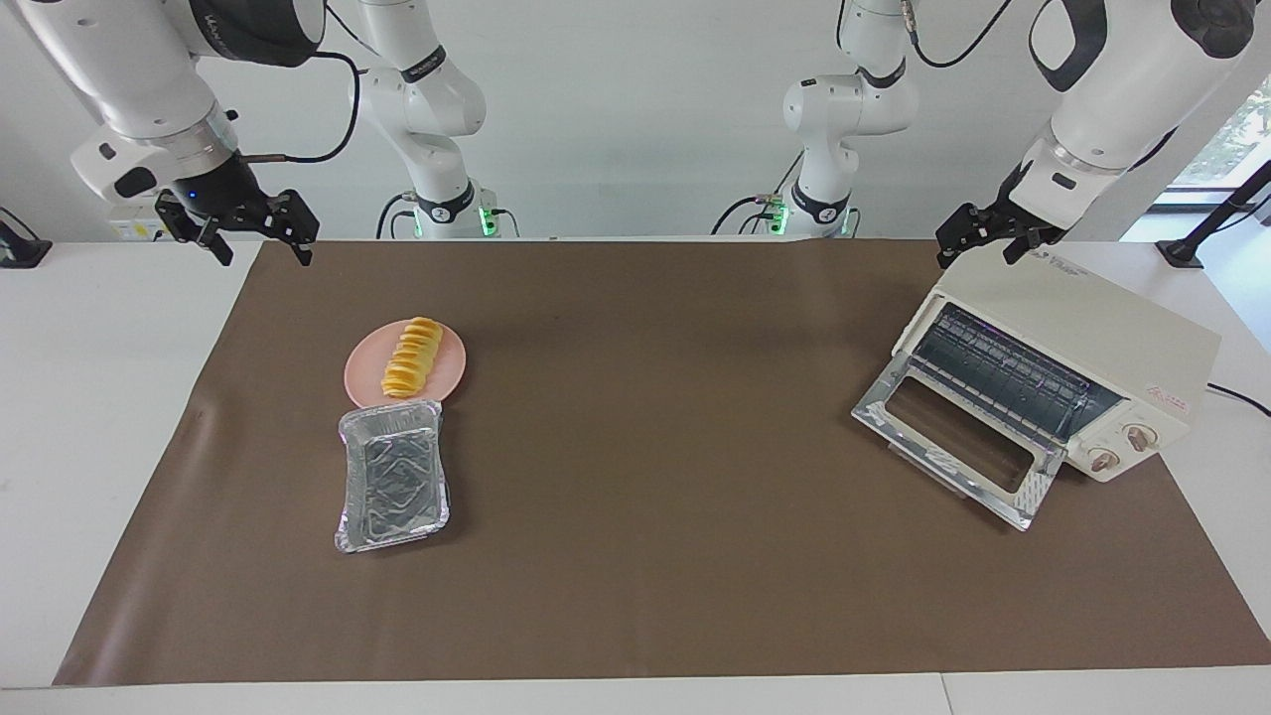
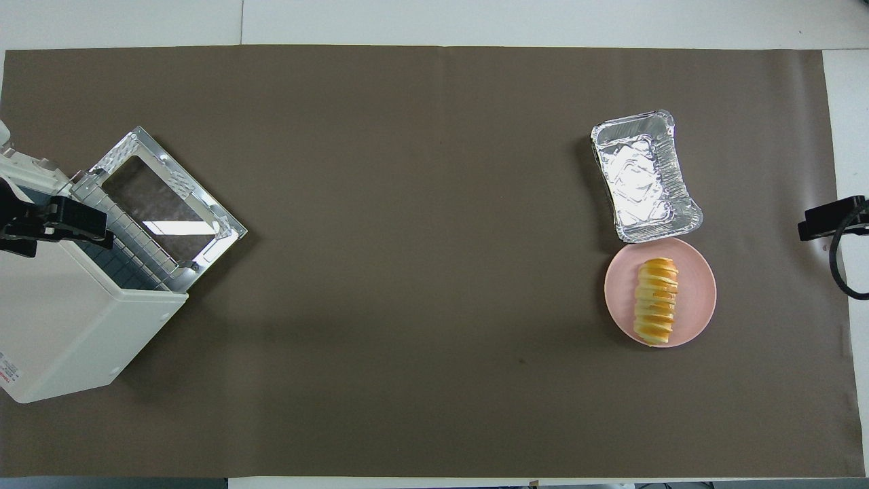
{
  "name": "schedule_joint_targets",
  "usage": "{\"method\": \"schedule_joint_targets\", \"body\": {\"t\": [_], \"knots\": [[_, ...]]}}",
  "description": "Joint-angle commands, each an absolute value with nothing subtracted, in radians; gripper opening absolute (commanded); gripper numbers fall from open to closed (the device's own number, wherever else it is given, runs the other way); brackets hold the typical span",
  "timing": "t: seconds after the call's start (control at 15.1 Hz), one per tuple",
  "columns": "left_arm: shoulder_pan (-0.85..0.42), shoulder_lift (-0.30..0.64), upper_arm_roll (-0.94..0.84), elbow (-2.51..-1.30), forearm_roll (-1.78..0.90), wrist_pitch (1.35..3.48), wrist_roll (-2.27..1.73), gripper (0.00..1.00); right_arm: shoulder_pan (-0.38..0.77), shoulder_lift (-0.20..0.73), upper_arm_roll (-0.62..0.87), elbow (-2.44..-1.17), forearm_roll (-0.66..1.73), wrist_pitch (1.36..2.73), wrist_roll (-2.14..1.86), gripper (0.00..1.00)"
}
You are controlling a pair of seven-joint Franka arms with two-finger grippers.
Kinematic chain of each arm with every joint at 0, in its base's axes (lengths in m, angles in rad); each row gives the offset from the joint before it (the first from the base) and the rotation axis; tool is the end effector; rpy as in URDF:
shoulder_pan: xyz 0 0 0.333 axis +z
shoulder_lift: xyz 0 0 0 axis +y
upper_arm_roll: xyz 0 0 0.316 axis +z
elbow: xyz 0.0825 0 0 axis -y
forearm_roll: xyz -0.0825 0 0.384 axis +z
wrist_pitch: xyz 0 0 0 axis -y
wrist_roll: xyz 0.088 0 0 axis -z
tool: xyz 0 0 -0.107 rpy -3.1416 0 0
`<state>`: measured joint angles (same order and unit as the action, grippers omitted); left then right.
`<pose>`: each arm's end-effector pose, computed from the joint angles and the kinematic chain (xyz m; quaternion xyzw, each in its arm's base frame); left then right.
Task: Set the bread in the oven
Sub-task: 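Reach the right gripper down to the bread slices on the pink plate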
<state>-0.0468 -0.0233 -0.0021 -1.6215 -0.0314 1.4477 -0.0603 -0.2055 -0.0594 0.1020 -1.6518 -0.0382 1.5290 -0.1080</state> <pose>0.5314 -0.0297 0.6039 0.9970 0.0049 -0.0759 0.0115 0.5273 -0.0574 0.6151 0.9992 0.0019 -0.0340 0.0186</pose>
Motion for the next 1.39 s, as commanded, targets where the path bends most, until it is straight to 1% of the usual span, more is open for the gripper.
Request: {"method": "schedule_joint_targets", "body": {"t": [0.0,0.46,0.6,0.73,0.86,1.06,1.32], "knots": [[-0.034,-0.041,-0.009,-1.635,-0.029,1.453,-0.051,1.00,-0.215,-0.074,0.109,-1.669,-0.025,1.520,-0.103,1.00],[-0.035,-0.041,-0.009,-1.635,-0.029,1.453,-0.051,1.00,-0.209,-0.077,0.117,-1.678,-0.025,1.522,-0.107,1.00],[-0.035,-0.041,-0.009,-1.635,-0.029,1.453,-0.051,1.00,-0.209,-0.097,0.117,-1.721,-0.020,1.543,-0.104,1.00],[-0.034,-0.041,-0.009,-1.635,-0.029,1.453,-0.051,1.00,-0.204,-0.109,0.129,-1.782,-0.018,1.621,-0.097,1.00],[-0.034,-0.041,-0.009,-1.635,-0.029,1.453,-0.051,1.00,-0.174,-0.118,0.135,-1.851,-0.018,1.689,-0.084,1.00],[-0.034,-0.041,-0.009,-1.635,-0.029,1.453,-0.051,1.00,-0.152,-0.120,0.135,-1.940,-0.018,1.742,-0.005,1.00],[-0.035,-0.041,-0.009,-1.635,-0.029,1.453,-0.051,1.00,-0.132,-0.106,0.137,-2.054,-0.009,1.848,0.079,1.00]]}}
